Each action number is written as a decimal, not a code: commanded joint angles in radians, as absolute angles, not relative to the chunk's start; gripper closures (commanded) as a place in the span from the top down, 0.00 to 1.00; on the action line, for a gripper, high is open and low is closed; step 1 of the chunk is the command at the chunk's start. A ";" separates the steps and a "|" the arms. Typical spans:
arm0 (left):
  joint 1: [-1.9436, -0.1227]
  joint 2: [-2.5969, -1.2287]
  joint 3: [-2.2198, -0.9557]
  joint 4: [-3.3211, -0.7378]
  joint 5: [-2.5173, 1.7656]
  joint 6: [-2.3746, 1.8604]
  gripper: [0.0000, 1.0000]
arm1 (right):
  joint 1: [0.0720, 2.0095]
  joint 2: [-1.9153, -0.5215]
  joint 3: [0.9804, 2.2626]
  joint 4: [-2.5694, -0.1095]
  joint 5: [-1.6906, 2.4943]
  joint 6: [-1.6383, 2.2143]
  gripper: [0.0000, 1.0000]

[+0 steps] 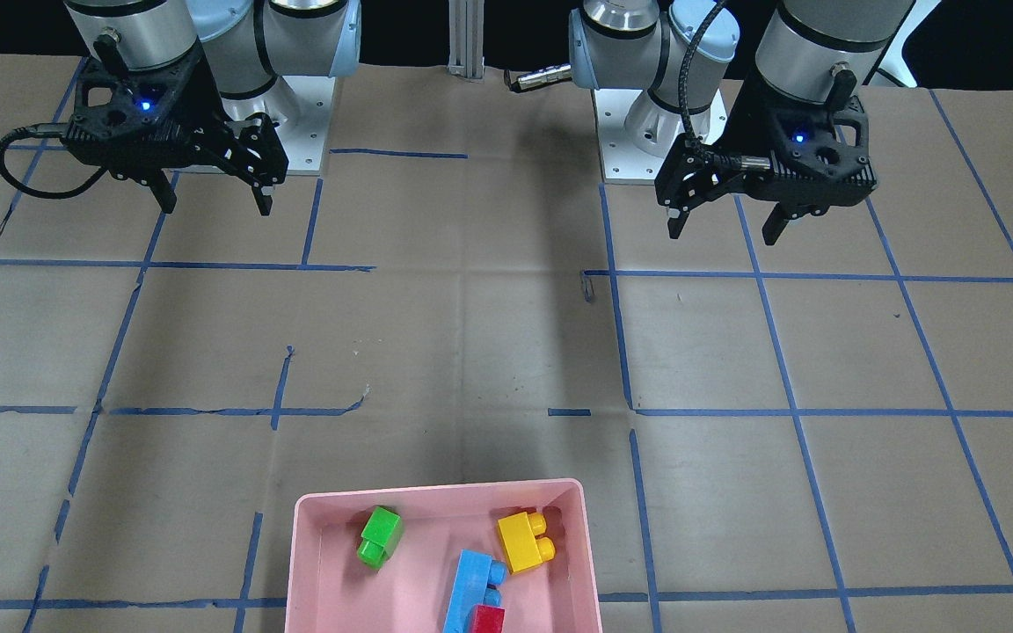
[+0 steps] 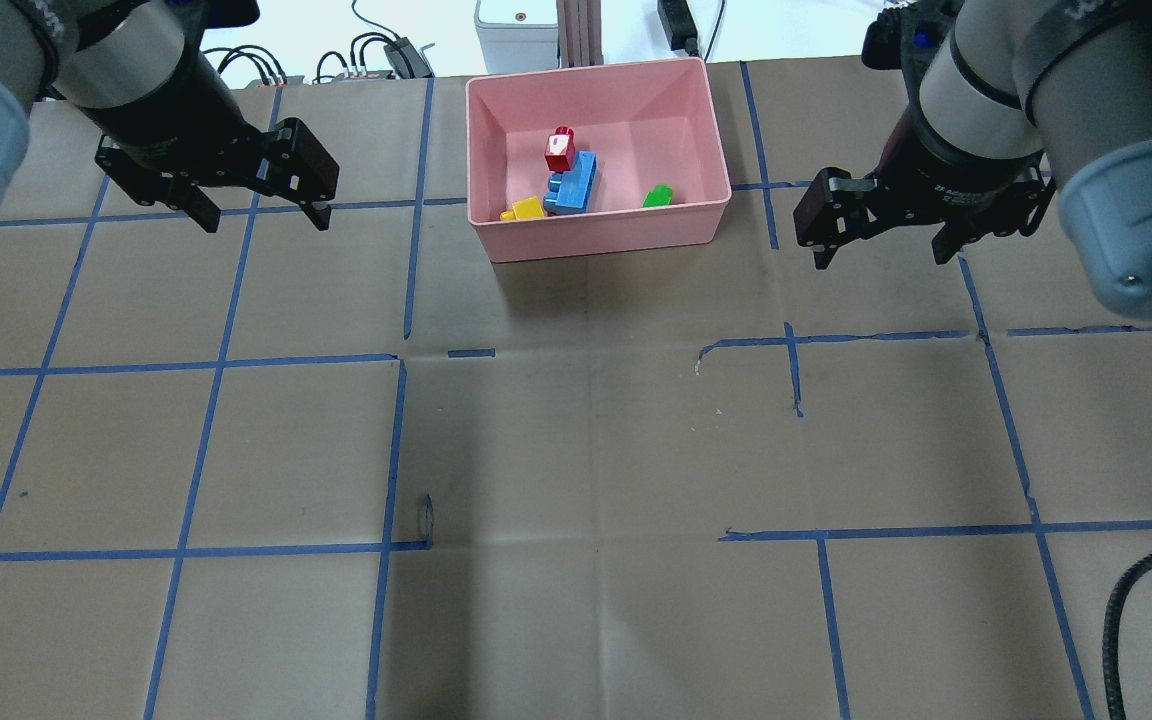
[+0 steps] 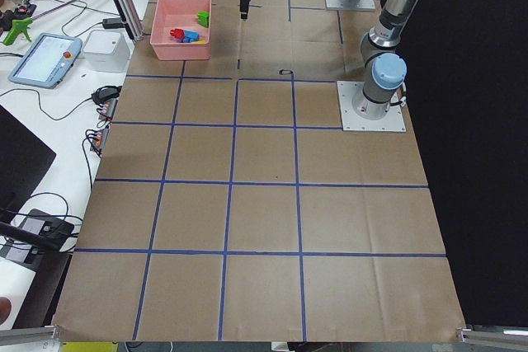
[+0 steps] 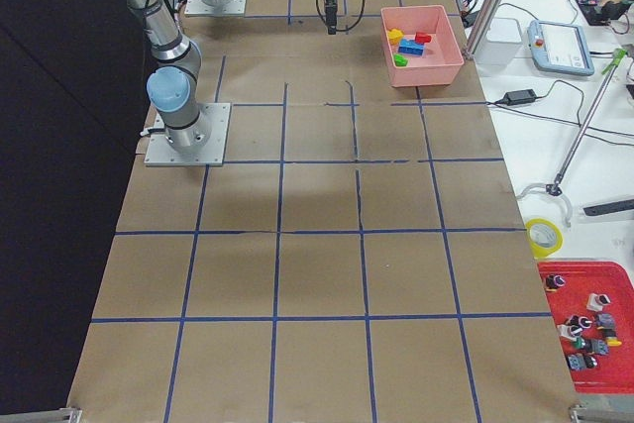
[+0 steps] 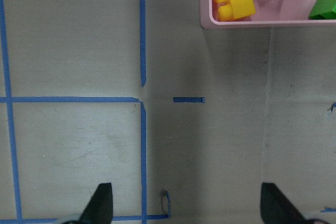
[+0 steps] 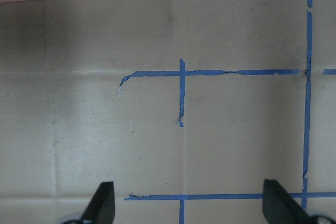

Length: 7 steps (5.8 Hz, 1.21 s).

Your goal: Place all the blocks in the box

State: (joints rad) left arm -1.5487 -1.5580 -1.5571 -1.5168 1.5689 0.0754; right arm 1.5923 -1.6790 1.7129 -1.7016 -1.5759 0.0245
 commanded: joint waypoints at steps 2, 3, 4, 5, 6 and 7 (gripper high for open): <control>-1.554 -1.551 -1.557 -1.514 1.578 0.072 1.00 | 1.592 -1.680 1.721 -1.710 -1.569 0.025 1.00; -1.555 -1.558 -1.557 -1.514 1.569 0.072 1.00 | 1.592 -1.680 1.723 -1.710 -1.569 0.025 1.00; -1.554 -1.559 -1.557 -1.514 1.568 0.074 1.00 | 1.592 -1.678 1.723 -1.710 -1.566 0.025 1.00; -1.554 -1.563 -1.557 -1.514 1.568 0.074 1.00 | 1.592 -1.677 1.723 -1.712 -1.565 0.025 1.00; -1.554 -1.556 -1.559 -1.514 1.568 0.075 1.00 | 1.592 -1.677 1.723 -1.712 -1.565 0.025 1.00; -1.554 -1.555 -1.557 -1.514 1.571 0.078 1.00 | 1.592 -1.672 1.724 -1.712 -1.565 0.025 1.00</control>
